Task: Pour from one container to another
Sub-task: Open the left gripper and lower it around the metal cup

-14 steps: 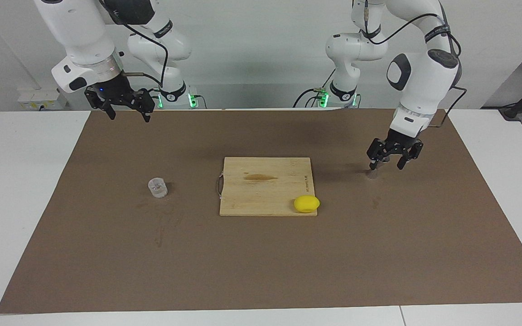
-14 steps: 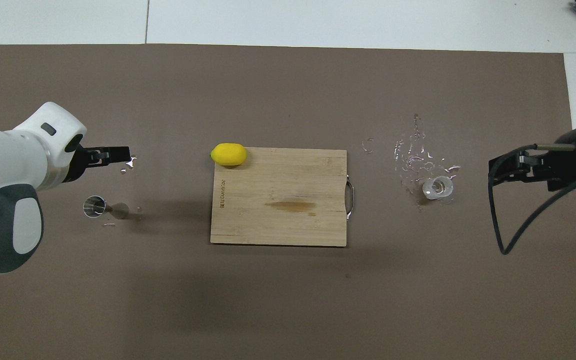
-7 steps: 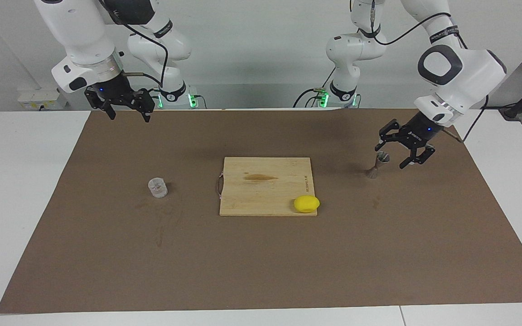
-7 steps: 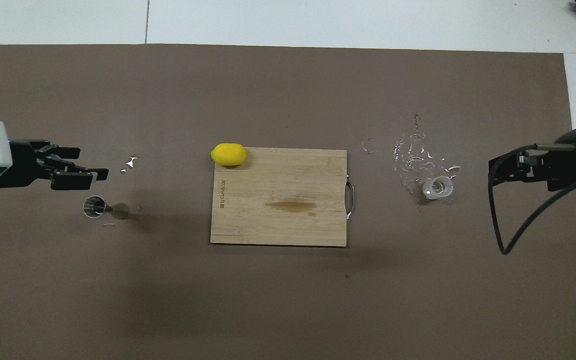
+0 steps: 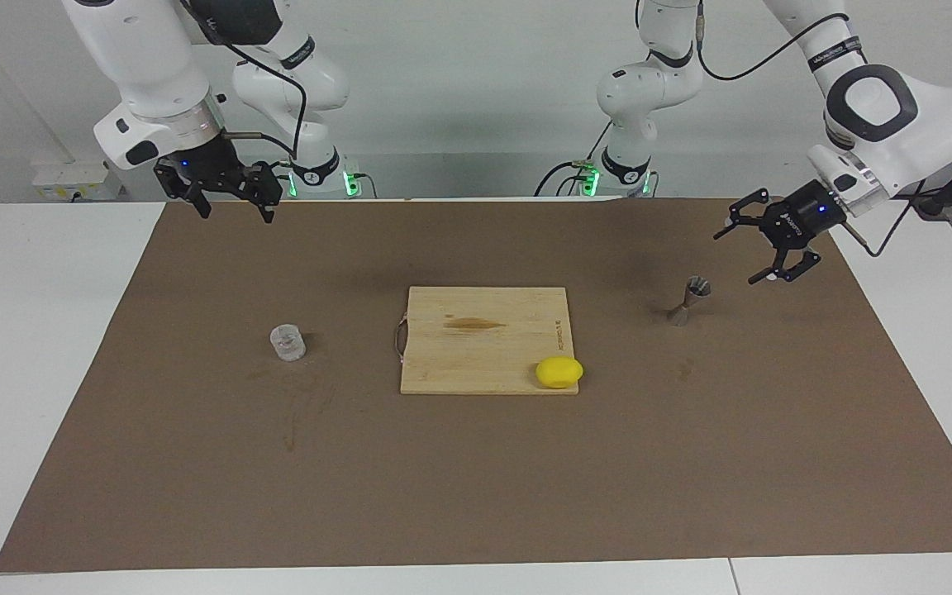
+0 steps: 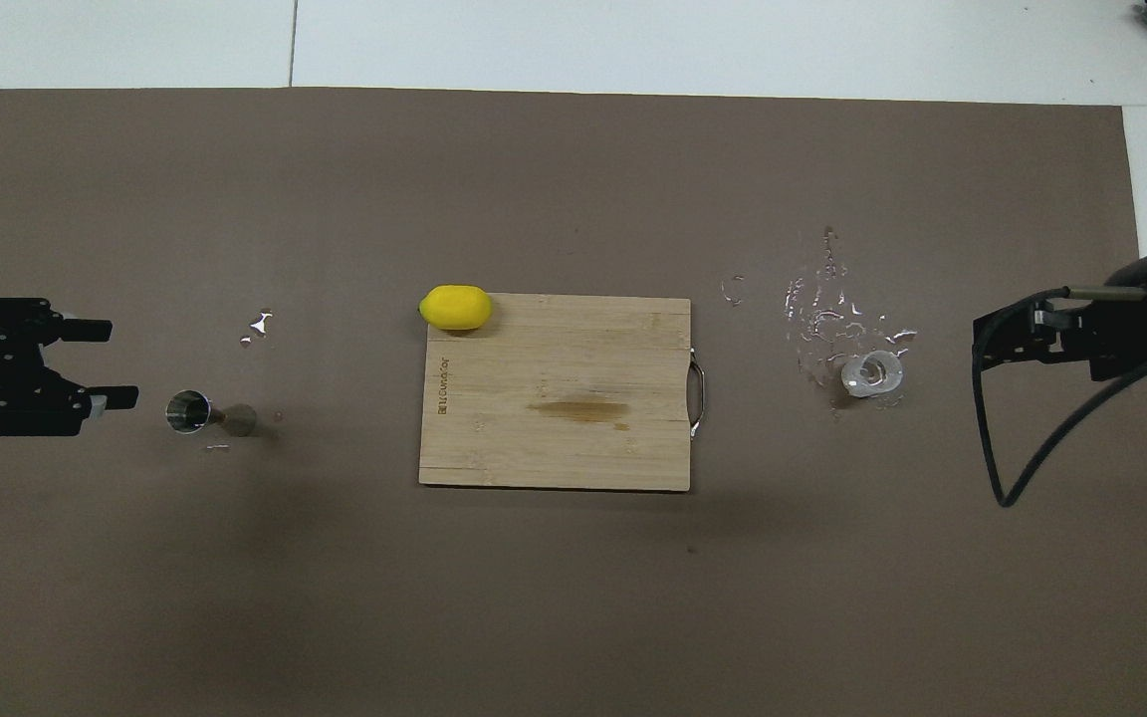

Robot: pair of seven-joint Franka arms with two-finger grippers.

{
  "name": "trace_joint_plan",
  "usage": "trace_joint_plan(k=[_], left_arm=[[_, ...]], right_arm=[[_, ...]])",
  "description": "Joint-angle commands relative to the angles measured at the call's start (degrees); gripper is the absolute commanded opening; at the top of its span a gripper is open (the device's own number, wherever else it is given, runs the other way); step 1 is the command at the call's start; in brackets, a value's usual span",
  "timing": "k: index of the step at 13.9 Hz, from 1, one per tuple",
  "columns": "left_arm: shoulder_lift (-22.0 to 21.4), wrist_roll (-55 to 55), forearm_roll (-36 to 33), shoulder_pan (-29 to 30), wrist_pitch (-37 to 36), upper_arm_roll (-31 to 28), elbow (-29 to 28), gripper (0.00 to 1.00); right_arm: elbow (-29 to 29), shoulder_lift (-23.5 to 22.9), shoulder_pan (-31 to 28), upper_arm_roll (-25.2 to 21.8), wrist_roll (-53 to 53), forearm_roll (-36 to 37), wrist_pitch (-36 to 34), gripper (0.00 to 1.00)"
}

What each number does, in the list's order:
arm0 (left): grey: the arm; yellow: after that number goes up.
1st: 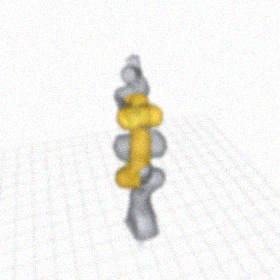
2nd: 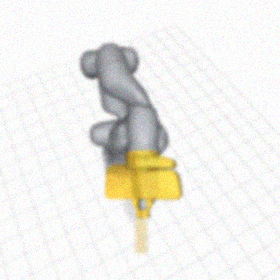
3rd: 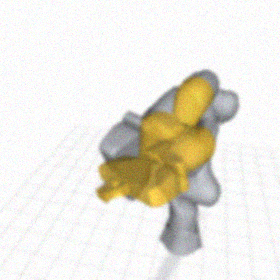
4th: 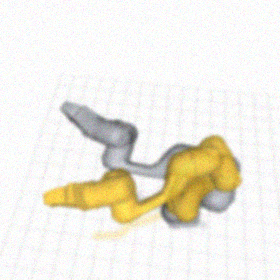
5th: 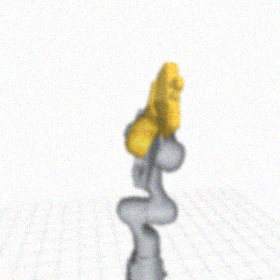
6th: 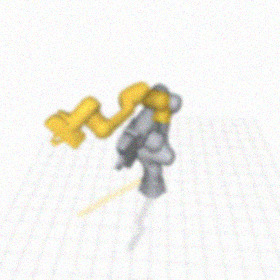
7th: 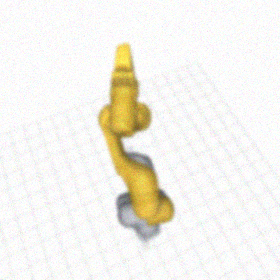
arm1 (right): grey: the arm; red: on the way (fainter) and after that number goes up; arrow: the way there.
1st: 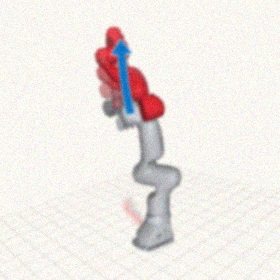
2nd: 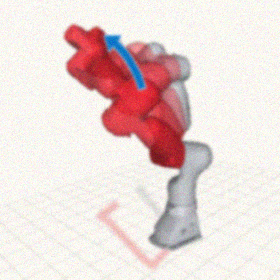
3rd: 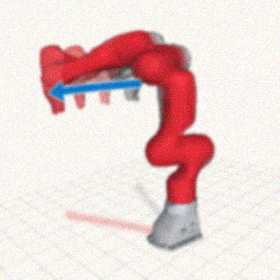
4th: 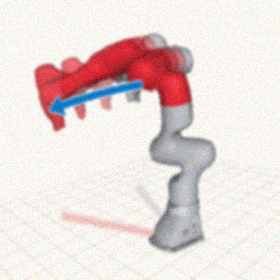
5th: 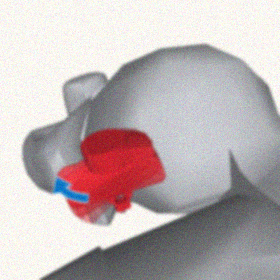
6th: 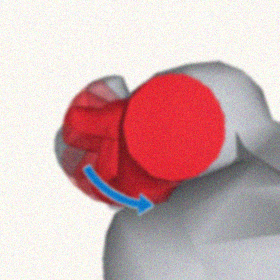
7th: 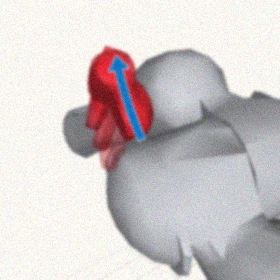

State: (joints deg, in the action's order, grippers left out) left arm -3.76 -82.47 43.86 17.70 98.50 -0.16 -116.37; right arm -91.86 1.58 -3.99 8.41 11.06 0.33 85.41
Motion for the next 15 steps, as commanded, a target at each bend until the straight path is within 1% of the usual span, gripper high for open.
trace_joint_plan(k=[1, 2, 5, 6, 9, 11, 13, 15], left_arm=[[2.08, -9.26, 3.15, 4.26, -4.00, 0.33, 0.36, 1.00], [3.57, -11.20, 4.81, 4.88, -5.41, 0.33, 0.70, 1.00], [6.74, -17.00, 7.28, 5.42, -9.19, 0.33, 1.41, 1.00], [8.40, -19.55, 7.99, 6.20, -9.90, 0.33, 1.67, 1.00], [12.97, -30.09, 11.94, 7.44, -11.13, 0.33, 2.37, 1.00], [15.09, -31.35, 12.12, 7.96, -12.19, 0.42, 3.95, 1.00], [16.06, -31.61, 13.52, 8.58, -12.37, 0.42, 3.96, 1.00], [17.03, -35.45, 14.93, 8.58, -12.80, 0.42, 3.96, 1.00]], right_arm=[[-0.16, 0.53, -0.67, 0.47, 0.63, 0.28, -0.42, 1.00], [-0.16, 0.53, -0.67, 0.47, 0.72, 0.37, -0.42, 1.00], [-0.16, 0.53, -0.67, 0.47, 0.72, 0.28, -0.42, 1.00], [-0.16, 0.53, -0.67, 0.47, 0.63, 0.28, -0.42, 1.00], [-0.16, 0.53, -0.67, 0.47, 0.72, 0.28, -0.42, 1.00], [-0.16, 0.53, -0.67, 0.47, 0.63, 0.28, -0.42, 1.00], [-0.16, 0.53, -0.67, 0.47, 0.63, 0.28, -0.42, 1.00], [-0.16, 0.53, -0.67, 0.47, 0.63, 0.28, -0.42, 1.00]])
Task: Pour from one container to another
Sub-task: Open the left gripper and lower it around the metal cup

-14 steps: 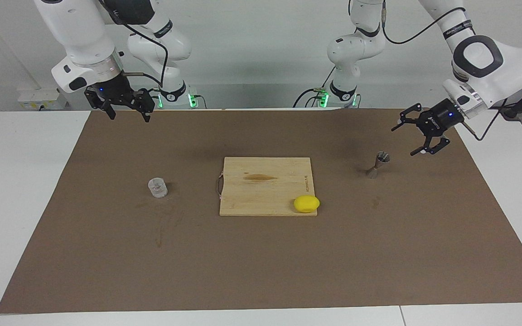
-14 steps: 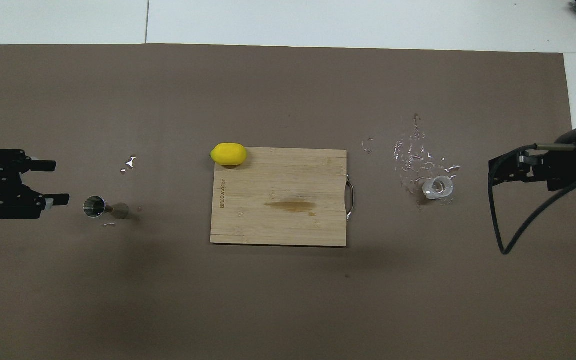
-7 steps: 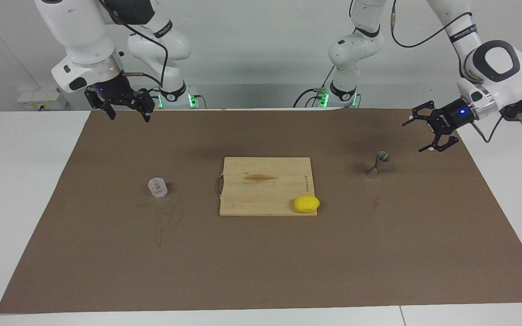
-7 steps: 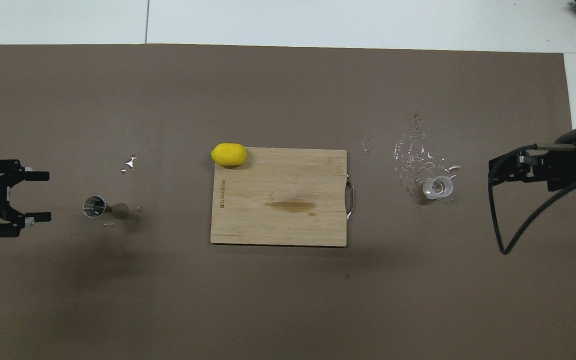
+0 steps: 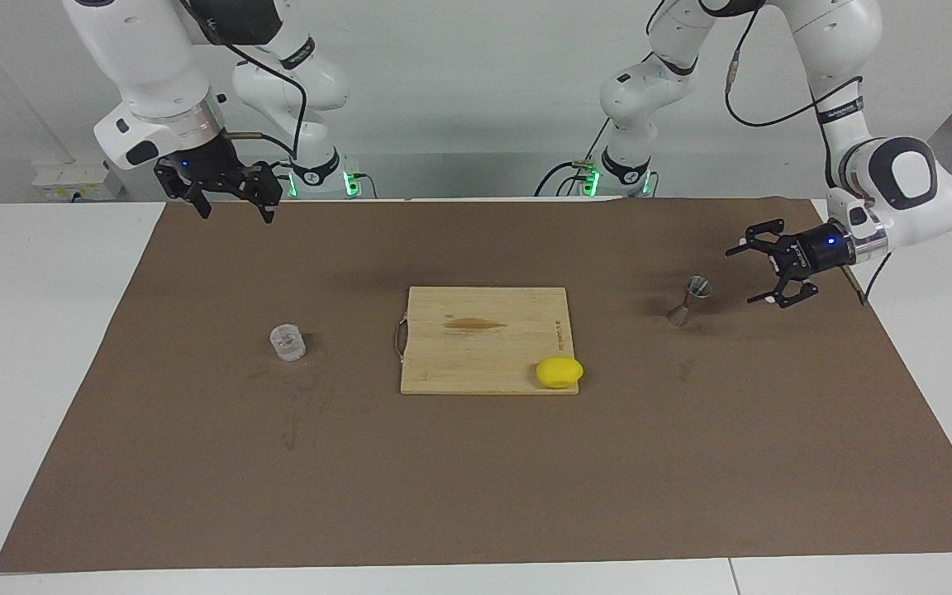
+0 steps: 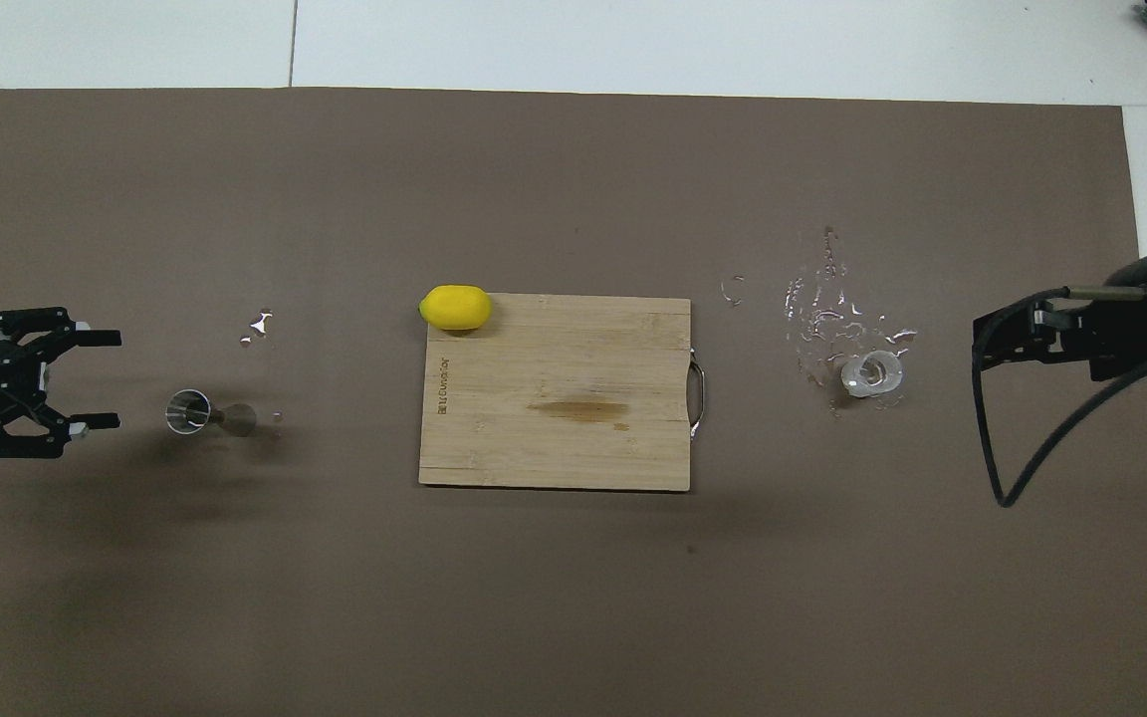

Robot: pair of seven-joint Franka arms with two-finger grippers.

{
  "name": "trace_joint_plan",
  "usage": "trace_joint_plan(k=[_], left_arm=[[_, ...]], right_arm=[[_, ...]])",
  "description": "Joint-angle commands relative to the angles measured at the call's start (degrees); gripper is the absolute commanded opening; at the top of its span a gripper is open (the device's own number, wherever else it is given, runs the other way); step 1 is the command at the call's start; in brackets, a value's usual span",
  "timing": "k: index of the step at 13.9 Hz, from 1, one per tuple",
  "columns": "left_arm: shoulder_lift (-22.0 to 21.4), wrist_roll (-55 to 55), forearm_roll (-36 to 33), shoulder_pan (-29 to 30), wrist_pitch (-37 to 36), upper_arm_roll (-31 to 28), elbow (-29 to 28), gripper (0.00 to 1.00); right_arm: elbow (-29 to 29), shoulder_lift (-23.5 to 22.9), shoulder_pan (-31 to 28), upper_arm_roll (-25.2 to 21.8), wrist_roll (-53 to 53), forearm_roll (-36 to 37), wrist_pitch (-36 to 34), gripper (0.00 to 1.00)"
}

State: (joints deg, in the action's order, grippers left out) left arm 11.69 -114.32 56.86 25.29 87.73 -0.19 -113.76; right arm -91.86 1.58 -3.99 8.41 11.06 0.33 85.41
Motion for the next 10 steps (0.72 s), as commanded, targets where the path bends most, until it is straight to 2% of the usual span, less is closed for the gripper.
trace_joint_plan(k=[1, 10], left_arm=[[2.27, -6.42, 2.54, 0.99, -1.94, 0.45, 1.34, 1.00], [4.13, -11.10, 2.55, -0.06, -2.82, 0.72, 1.78, 1.00]], right_arm=[[-0.16, 0.53, -0.66, 0.47, 0.63, 0.28, -0.42, 1.00], [-0.16, 0.53, -0.66, 0.47, 0.63, 0.28, -0.42, 1.00]])
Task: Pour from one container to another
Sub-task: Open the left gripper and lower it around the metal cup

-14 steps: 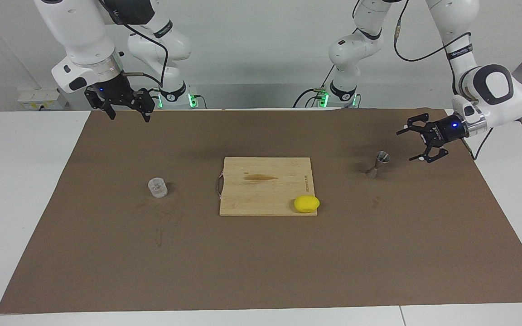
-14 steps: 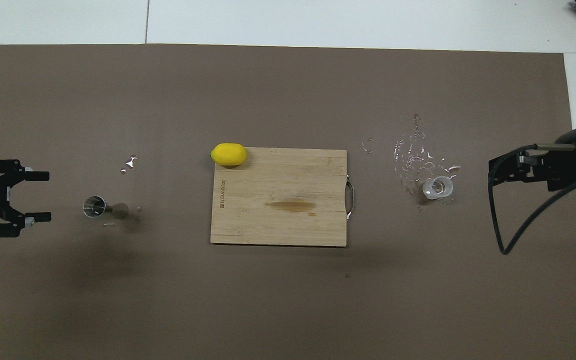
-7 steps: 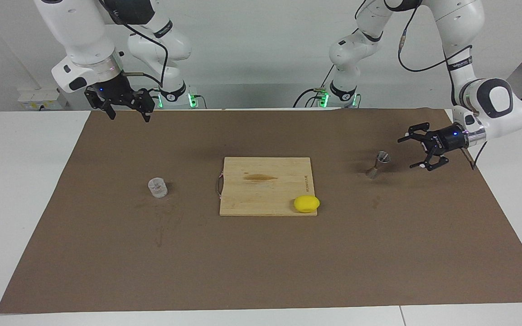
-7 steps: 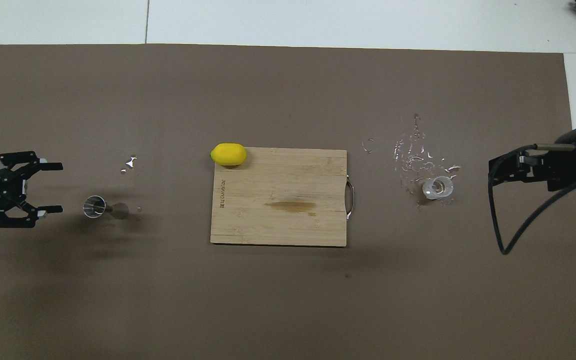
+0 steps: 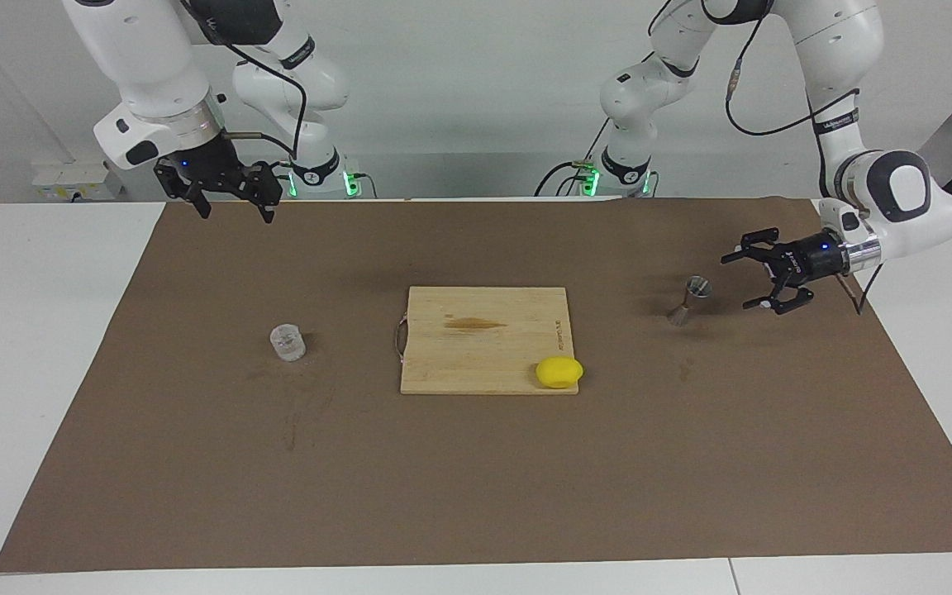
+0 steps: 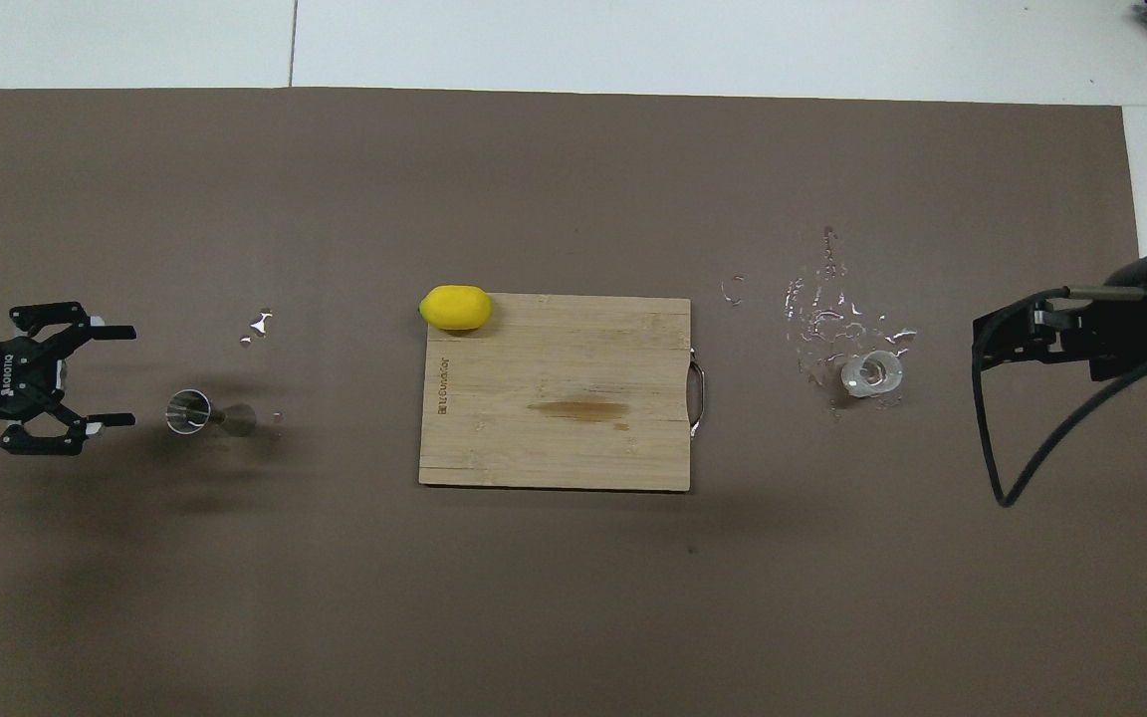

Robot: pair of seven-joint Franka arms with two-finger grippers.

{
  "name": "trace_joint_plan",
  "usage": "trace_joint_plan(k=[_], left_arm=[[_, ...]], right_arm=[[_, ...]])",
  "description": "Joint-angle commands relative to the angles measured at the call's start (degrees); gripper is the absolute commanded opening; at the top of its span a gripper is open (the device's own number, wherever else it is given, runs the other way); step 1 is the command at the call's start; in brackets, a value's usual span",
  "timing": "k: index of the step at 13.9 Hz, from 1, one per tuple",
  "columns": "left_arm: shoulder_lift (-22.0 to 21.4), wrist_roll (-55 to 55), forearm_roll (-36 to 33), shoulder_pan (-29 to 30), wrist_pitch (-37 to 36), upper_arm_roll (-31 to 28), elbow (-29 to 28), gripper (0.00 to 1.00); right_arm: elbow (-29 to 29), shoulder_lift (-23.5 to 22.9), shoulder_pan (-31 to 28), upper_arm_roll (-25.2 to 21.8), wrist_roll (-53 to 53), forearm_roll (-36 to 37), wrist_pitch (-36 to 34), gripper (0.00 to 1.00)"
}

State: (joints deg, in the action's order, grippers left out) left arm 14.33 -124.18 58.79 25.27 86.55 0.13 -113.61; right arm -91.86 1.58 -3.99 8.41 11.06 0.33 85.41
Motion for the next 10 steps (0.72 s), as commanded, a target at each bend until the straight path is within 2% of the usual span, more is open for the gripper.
trace_joint_plan(k=[1, 7, 10], left_arm=[[1.75, -1.24, 0.36, -0.04, -1.64, 0.57, 2.77, 1.00], [2.46, -1.94, -2.02, 0.66, -3.66, 0.66, 5.94, 1.00], [2.64, -2.20, -2.19, 0.14, -3.66, 0.57, 5.60, 1.00]], right_arm=[[-0.16, 0.53, -0.66, 0.47, 0.63, 0.28, -0.42, 1.00], [-0.16, 0.53, -0.66, 0.47, 0.63, 0.28, -0.42, 1.00], [-0.16, 0.53, -0.66, 0.56, 0.72, 0.28, -0.42, 1.00]])
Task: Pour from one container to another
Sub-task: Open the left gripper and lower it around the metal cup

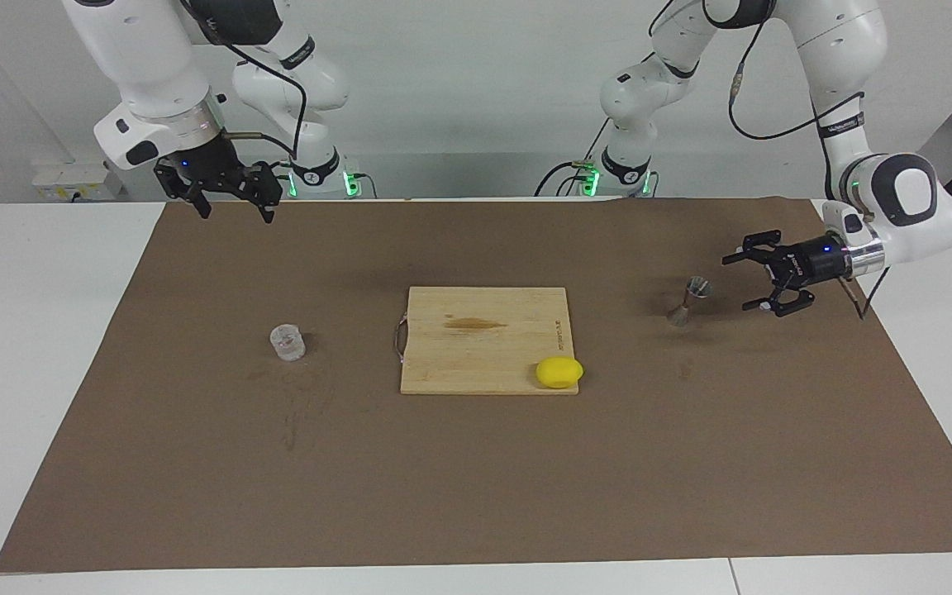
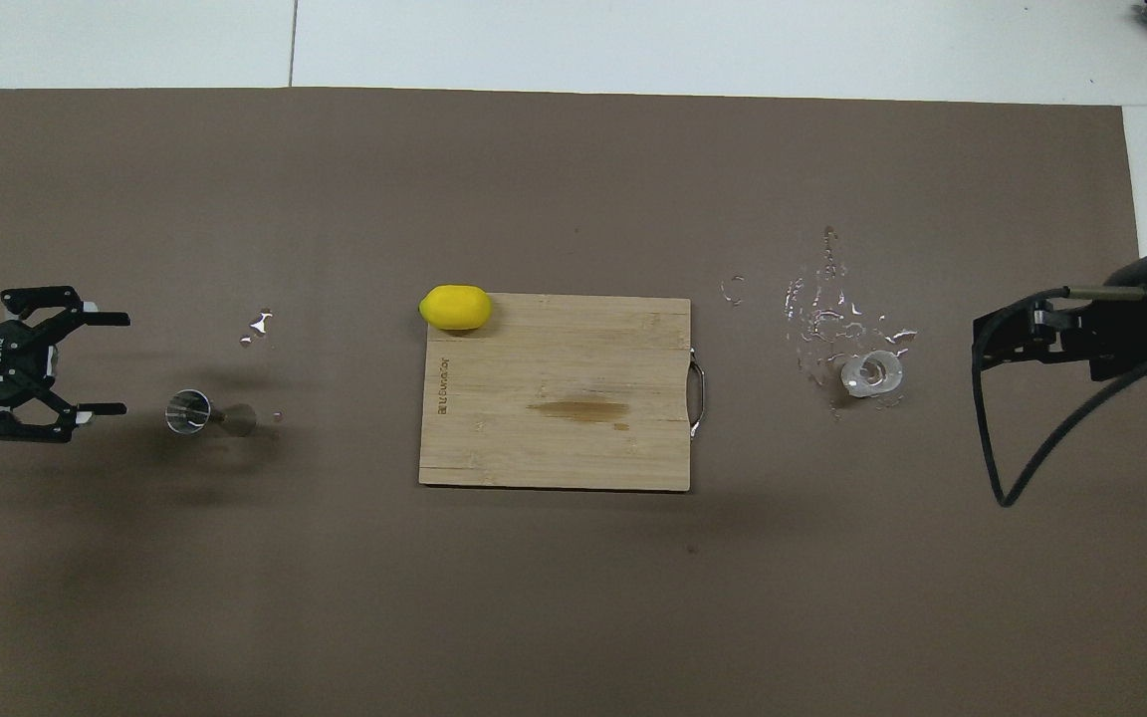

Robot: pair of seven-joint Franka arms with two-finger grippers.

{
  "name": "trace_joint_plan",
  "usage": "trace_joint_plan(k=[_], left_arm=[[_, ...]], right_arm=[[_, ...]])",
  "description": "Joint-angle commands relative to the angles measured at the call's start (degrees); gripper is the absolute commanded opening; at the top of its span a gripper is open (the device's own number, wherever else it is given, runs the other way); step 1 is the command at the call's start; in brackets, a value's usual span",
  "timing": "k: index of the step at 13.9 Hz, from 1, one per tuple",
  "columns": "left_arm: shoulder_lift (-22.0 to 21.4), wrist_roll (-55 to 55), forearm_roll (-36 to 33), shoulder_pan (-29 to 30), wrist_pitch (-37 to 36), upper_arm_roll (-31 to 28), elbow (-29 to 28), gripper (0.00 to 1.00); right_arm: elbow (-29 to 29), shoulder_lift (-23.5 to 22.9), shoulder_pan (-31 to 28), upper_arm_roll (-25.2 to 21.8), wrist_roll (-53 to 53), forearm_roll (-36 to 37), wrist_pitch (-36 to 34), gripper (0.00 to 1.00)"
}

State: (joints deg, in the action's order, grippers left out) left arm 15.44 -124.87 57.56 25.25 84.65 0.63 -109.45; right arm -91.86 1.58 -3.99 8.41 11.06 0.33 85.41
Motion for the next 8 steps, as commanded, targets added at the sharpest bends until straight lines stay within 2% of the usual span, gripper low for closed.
trace_joint_plan(k=[1, 8], left_arm=[[1.61, -2.04, -0.95, -0.03, -1.59, 0.08, 1.26, 1.00], [1.61, -2.13, -1.39, -0.29, -0.89, -0.01, 1.08, 1.00]], right_arm=[[-0.16, 0.53, -0.66, 0.47, 0.63, 0.28, -0.42, 1.00], [-0.16, 0.53, -0.66, 0.47, 0.63, 0.28, -0.42, 1.00]])
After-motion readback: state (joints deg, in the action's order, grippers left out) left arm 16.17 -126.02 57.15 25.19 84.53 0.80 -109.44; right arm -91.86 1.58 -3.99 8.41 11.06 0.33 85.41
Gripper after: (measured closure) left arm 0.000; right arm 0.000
